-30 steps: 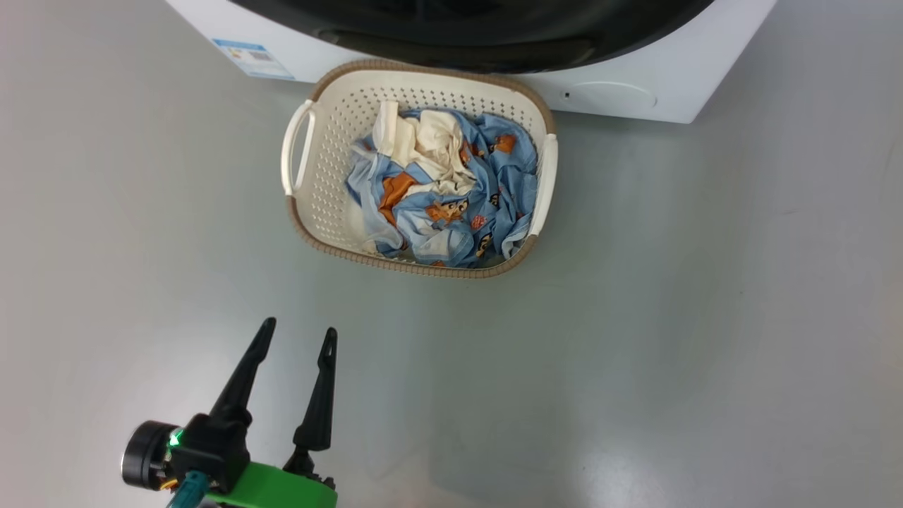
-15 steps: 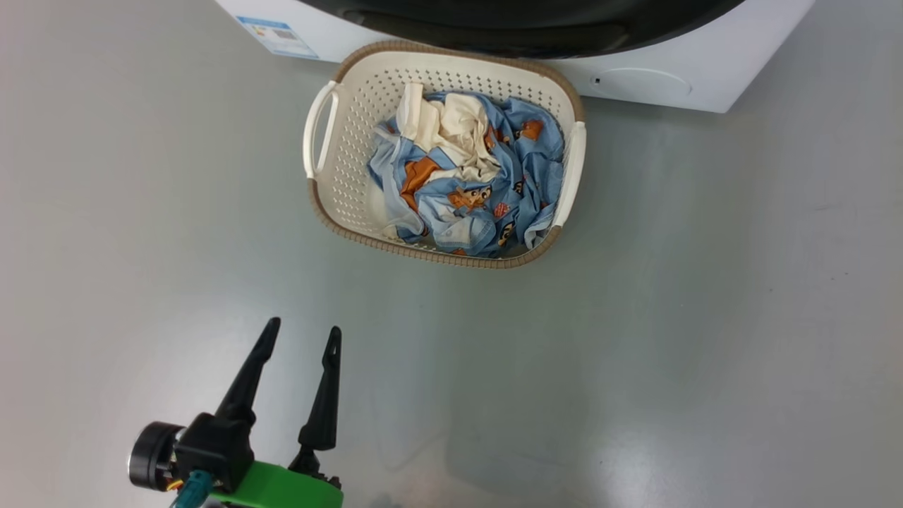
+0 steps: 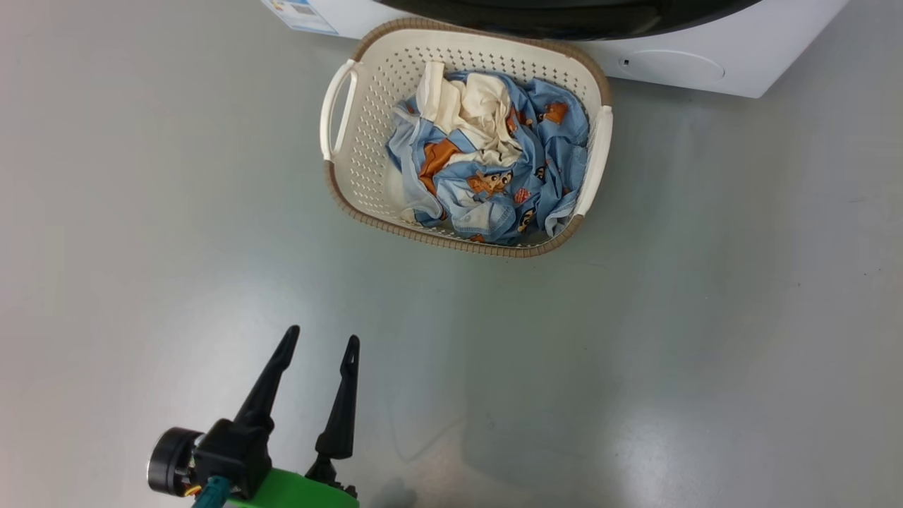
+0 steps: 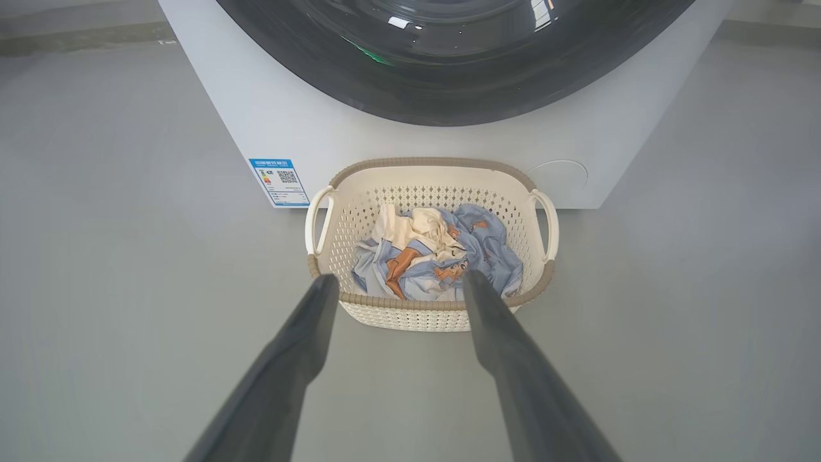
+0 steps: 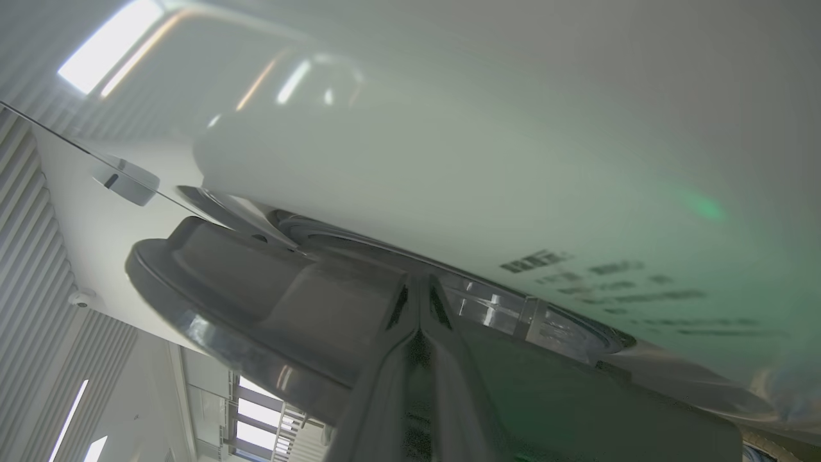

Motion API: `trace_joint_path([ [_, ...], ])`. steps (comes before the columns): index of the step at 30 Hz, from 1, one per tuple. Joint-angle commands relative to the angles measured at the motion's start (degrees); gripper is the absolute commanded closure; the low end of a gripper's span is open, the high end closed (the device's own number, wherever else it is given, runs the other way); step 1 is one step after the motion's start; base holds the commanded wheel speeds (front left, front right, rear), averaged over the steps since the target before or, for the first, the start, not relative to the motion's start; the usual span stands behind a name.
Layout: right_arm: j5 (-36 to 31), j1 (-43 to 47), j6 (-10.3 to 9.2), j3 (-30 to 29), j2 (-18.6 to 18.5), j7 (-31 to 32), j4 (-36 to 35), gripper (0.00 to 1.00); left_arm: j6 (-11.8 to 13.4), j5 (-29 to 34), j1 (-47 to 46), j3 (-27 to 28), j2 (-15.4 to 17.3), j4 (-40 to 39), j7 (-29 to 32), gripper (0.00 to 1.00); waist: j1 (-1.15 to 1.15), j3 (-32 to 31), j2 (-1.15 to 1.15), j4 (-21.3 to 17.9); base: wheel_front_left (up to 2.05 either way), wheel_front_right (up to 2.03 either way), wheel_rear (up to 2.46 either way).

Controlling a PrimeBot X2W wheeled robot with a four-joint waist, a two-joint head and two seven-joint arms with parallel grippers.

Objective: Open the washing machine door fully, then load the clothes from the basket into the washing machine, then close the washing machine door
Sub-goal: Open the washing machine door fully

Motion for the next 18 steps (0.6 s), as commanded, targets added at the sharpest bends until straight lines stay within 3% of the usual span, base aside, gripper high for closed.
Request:
trace_joint_path([
  [1, -0.7, -1.2, 0.09, 0.8, 0.5, 0.5, -1.4, 1.00, 0.3, -0.8, 0.3, 1.7, 0.8, -1.3, -0.4, 0.00, 0.00, 0.2, 0.00, 0.2, 0.00, 0.00, 0.00],
  [18, 1.6, -1.3, 0.09, 4.3, 2.1, 4.4, -1.7, 1.00, 0.5, 1.0, 0.4, 1.7, 0.8, 0.4, -0.4, 0.00, 0.00, -0.3, 0.00, -1.6, 0.00, 0.00, 0.00],
])
